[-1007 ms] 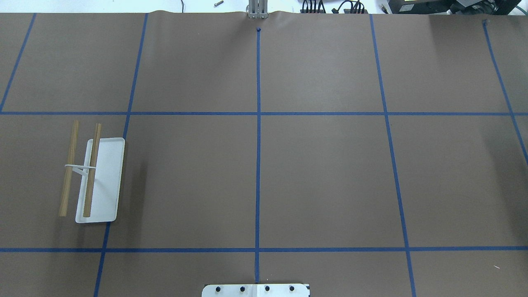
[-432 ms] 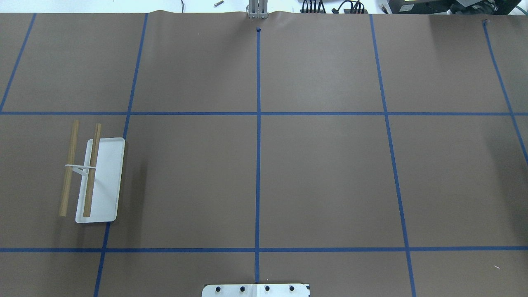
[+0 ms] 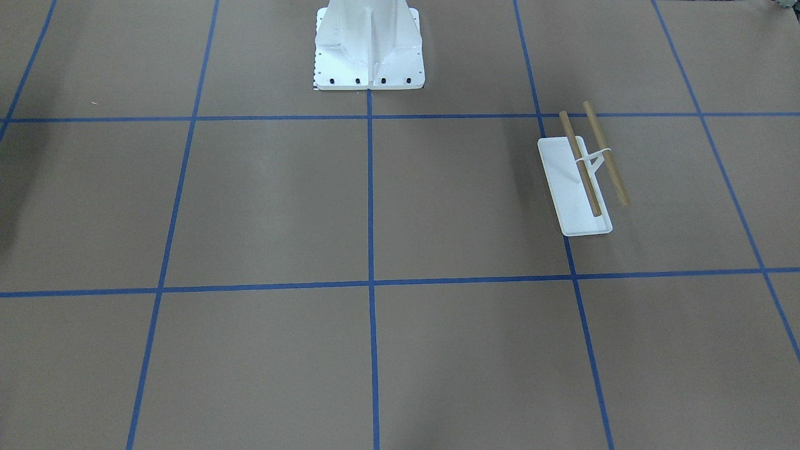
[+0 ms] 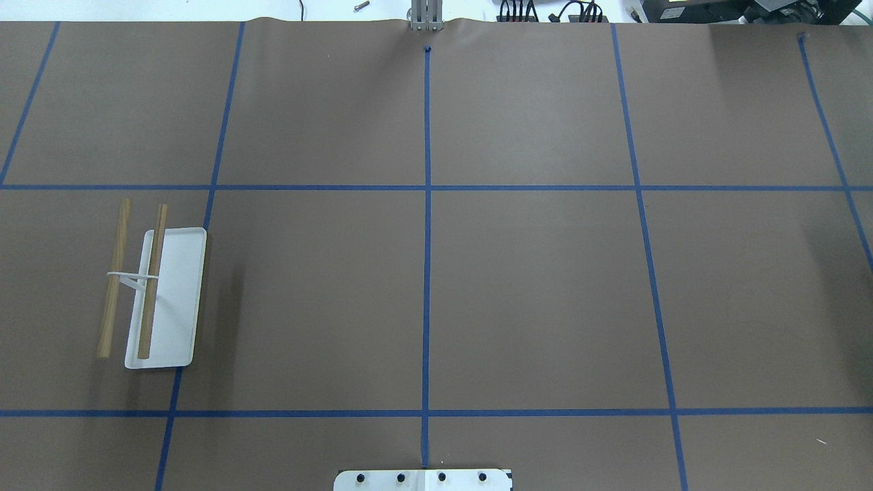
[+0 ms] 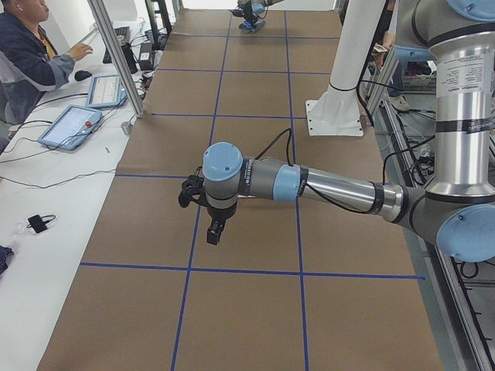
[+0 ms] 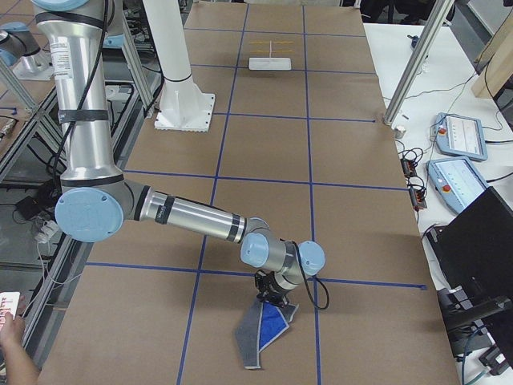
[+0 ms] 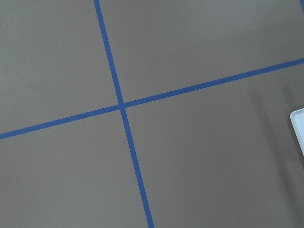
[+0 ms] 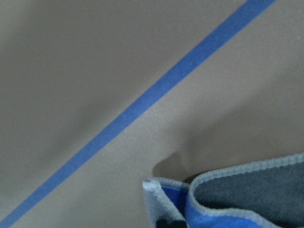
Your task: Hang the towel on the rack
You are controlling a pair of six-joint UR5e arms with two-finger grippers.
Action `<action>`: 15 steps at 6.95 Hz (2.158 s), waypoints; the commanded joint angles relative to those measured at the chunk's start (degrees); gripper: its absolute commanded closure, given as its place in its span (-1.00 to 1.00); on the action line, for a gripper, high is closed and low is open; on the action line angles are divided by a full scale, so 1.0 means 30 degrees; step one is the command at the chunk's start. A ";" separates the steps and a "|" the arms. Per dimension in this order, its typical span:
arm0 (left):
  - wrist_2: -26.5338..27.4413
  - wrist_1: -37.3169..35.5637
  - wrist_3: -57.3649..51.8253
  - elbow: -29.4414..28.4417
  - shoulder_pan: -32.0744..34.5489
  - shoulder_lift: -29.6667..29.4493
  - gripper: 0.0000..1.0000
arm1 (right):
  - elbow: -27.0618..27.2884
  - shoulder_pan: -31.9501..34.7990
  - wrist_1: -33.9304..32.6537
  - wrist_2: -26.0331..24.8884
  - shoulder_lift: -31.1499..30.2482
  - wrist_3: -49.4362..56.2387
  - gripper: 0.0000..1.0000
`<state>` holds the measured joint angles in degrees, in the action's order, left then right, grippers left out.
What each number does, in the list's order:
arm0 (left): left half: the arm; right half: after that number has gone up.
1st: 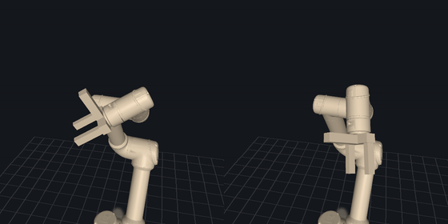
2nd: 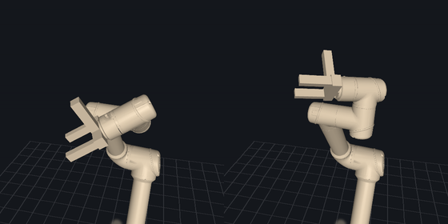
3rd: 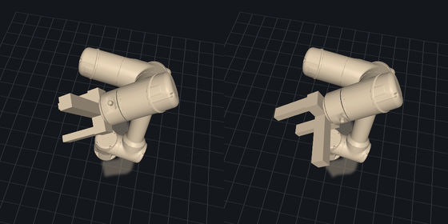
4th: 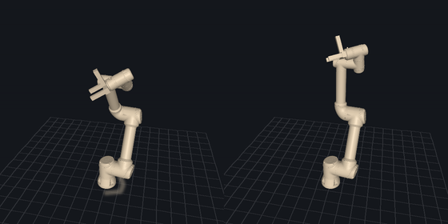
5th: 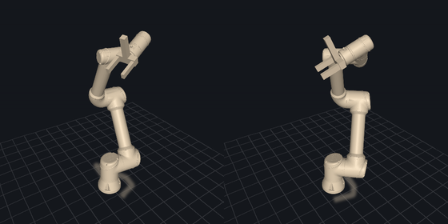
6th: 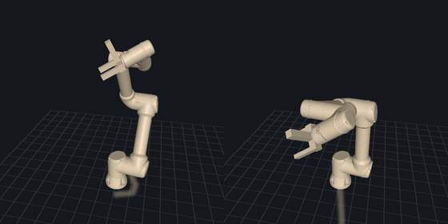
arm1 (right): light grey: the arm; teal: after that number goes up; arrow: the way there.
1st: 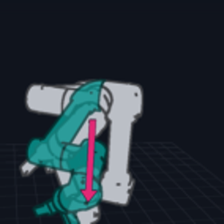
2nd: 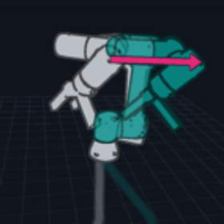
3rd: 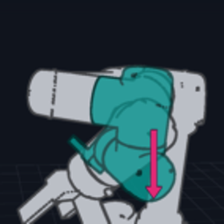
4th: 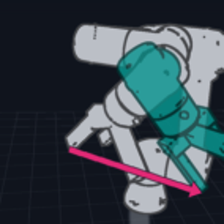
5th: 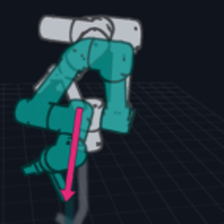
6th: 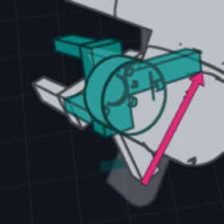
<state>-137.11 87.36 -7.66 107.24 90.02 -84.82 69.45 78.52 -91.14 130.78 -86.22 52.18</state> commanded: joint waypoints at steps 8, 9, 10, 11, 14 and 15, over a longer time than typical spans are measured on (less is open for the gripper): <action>-0.1319 -0.0029 0.0063 -0.0035 0.0021 0.0000 -0.96 | 0.0609 -0.0068 -0.1728 0.0500 0.0734 0.0212 -0.33; -0.1319 0.0000 0.0063 -0.0035 0.0021 0.0000 -0.96 | 0.0551 -0.0156 -0.1728 0.0499 0.0675 0.0387 -0.34; -0.1319 -0.0029 0.0063 0.0023 0.0021 0.0000 -0.96 | 0.0521 -0.0360 -0.1728 0.0499 0.0558 0.0389 -0.32; -0.1319 0.0000 0.0063 0.0052 0.0021 0.0000 -0.96 | 0.0492 -0.0507 -0.1757 0.0499 0.0528 0.0360 -0.29; -0.1319 0.0000 0.0063 0.0111 0.0051 0.0000 -0.96 | 0.0199 -0.0772 -0.1758 0.0499 0.0528 0.0388 -0.12; -0.1319 -0.0029 0.0063 0.0111 0.0051 0.0000 -0.96 | 0.0054 -0.0772 -0.1729 0.0499 0.0528 0.0447 0.22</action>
<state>-141.06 87.32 -7.47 107.55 90.17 -84.82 70.03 76.27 -96.39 132.30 -84.62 53.33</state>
